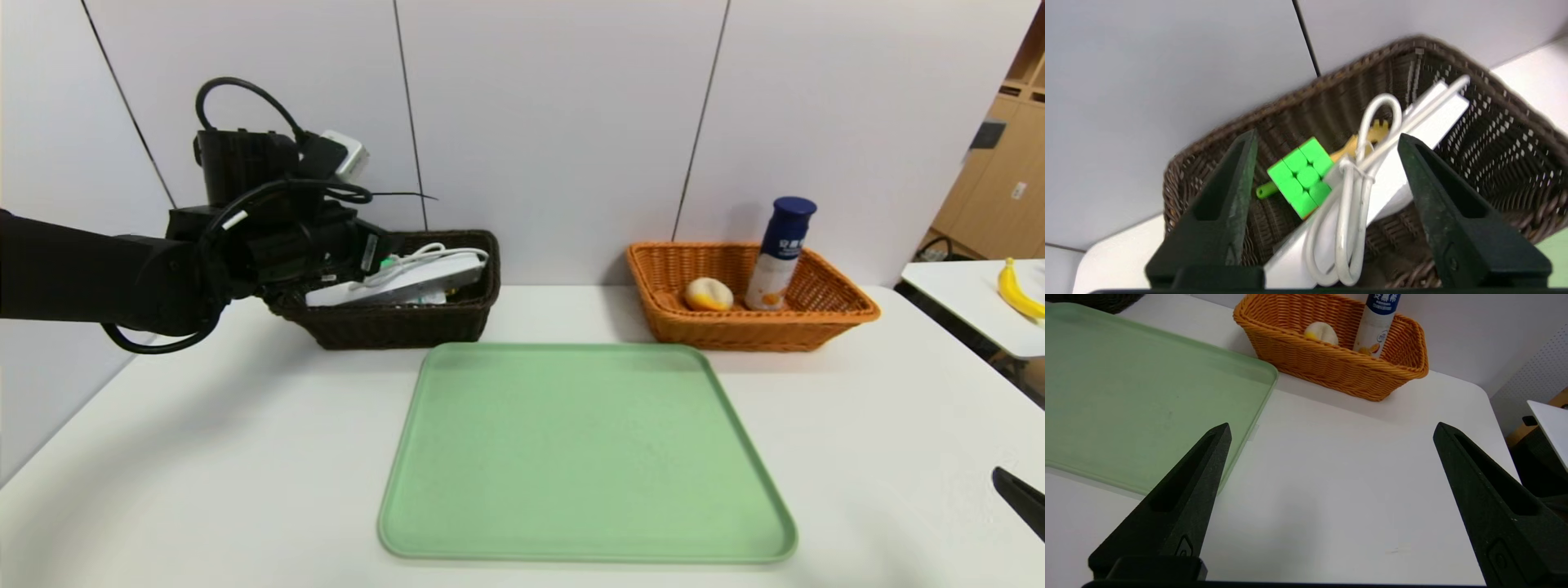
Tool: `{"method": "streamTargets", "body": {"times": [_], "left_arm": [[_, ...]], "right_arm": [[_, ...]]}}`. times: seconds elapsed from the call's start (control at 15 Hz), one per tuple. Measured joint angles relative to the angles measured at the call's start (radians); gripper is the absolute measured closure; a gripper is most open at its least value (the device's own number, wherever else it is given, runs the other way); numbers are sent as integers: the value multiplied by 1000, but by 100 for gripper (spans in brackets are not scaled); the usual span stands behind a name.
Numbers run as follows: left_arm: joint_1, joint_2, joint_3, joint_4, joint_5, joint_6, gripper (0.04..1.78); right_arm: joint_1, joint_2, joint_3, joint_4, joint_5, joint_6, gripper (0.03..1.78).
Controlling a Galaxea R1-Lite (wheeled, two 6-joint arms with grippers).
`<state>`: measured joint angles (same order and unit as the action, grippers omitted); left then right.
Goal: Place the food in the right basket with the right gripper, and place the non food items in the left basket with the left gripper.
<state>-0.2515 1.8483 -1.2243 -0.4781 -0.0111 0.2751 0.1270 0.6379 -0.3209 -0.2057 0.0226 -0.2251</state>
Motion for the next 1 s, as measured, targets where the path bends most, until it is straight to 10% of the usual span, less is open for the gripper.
{"method": "streamTargets", "body": {"times": [1.0], "left_arm": [[94,-449,319,-56,221,1,18]], "right_arm": [[-74,340,-227,-225,-31,60,10]]}}
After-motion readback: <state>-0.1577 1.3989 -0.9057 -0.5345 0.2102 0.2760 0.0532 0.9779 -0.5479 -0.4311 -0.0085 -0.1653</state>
